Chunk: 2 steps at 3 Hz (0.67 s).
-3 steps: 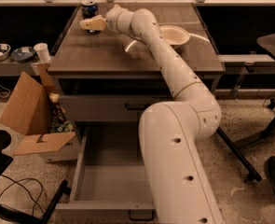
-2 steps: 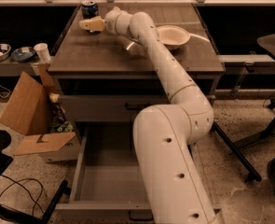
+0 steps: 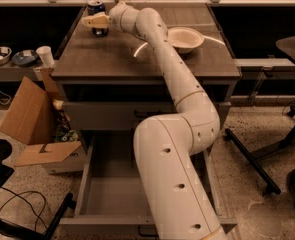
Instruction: Place pepsi can into middle drawer
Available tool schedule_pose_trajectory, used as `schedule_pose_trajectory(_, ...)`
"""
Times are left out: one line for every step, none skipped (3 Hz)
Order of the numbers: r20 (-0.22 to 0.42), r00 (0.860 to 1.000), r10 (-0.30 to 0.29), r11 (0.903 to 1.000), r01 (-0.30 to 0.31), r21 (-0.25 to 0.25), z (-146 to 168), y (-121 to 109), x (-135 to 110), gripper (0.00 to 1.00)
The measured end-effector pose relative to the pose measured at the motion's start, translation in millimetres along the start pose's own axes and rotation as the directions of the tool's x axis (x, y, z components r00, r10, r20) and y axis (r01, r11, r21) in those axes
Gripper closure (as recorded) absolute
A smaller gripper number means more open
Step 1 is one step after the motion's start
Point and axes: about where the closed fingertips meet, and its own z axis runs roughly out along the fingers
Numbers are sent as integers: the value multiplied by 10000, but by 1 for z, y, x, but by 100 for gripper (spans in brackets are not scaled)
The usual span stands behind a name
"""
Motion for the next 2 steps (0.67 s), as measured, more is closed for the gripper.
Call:
schedule_pose_trajectory(-34,9999,-162,9999,162,-41,4,4,-4,0)
schedule_pose_trajectory(38,9996,-272,9995,273,-166,13,13,-6,27)
